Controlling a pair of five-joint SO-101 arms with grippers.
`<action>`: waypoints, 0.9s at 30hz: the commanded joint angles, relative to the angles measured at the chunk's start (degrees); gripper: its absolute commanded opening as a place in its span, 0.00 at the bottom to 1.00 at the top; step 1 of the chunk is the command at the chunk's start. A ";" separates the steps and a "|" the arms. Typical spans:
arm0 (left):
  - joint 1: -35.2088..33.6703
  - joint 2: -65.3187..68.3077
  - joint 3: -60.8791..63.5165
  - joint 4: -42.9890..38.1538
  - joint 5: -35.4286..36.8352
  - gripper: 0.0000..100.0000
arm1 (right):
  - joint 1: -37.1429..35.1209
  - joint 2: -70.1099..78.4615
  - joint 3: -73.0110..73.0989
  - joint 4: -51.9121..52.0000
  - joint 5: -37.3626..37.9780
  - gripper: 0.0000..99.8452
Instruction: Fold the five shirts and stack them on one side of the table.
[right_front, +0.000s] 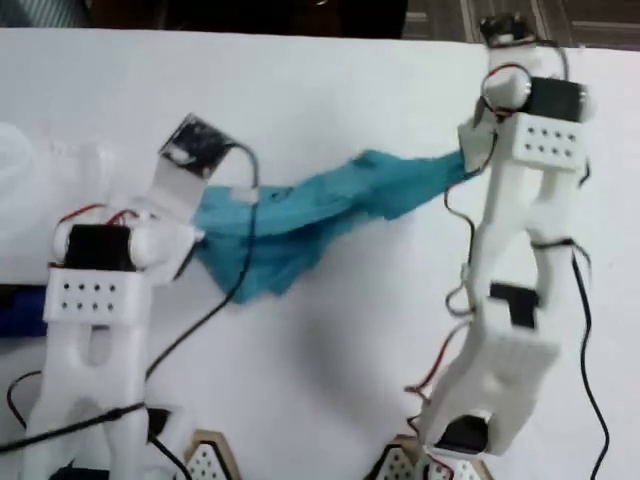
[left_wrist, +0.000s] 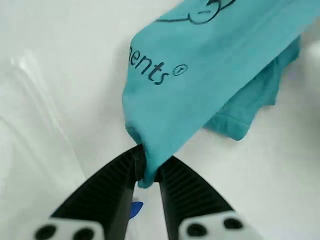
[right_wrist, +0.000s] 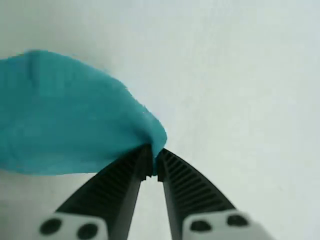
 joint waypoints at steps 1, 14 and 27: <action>4.31 -1.41 -9.10 4.13 1.58 0.03 | -1.63 -16.13 4.13 1.19 0.35 0.02; 4.75 -1.49 -31.96 12.48 1.76 0.03 | -1.10 -46.37 8.53 -3.91 0.53 0.02; 4.75 -1.23 -41.27 8.88 1.76 0.03 | 4.62 -47.16 8.44 -17.80 0.53 0.02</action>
